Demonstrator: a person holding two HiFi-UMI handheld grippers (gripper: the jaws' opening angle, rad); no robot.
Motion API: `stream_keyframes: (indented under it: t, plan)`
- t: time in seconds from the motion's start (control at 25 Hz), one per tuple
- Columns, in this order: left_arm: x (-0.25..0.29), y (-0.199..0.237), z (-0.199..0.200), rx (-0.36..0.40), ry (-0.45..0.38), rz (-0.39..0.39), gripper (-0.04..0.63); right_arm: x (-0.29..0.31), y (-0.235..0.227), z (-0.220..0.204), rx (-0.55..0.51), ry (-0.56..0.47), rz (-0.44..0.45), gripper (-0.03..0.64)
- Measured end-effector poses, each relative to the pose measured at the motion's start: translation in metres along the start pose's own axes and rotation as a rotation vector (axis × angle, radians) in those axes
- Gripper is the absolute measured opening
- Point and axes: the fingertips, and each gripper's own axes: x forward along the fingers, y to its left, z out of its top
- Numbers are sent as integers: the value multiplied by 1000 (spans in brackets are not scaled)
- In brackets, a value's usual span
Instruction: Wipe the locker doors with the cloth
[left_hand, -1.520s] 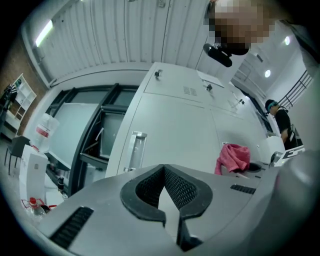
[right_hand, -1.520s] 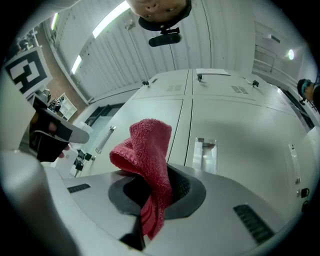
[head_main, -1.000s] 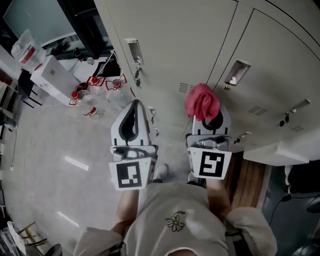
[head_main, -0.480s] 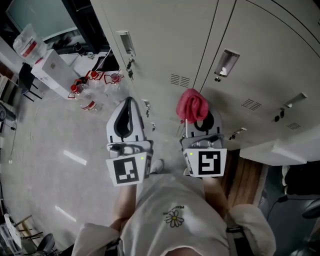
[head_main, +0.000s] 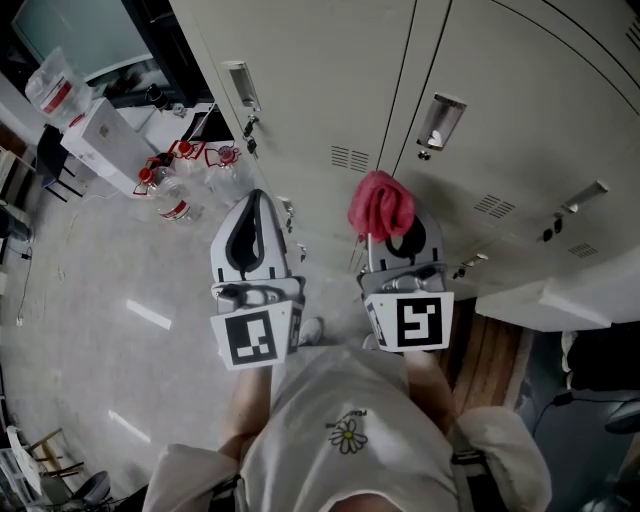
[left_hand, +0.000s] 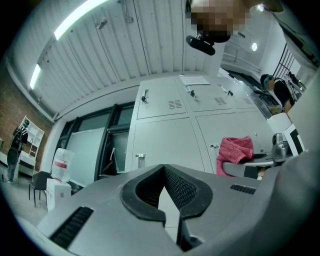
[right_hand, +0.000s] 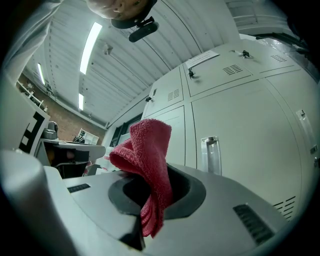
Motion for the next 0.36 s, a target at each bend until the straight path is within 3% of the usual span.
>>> stream_keyframes:
  t: [0.12, 0.36]
  plan:
    - [-1, 2, -6, 4, 26, 16, 17, 0, 1, -1, 9, 5, 12, 31]
    - [2, -8, -4, -9, -1, -13, 17, -3, 1, -14, 16, 44, 35, 31]
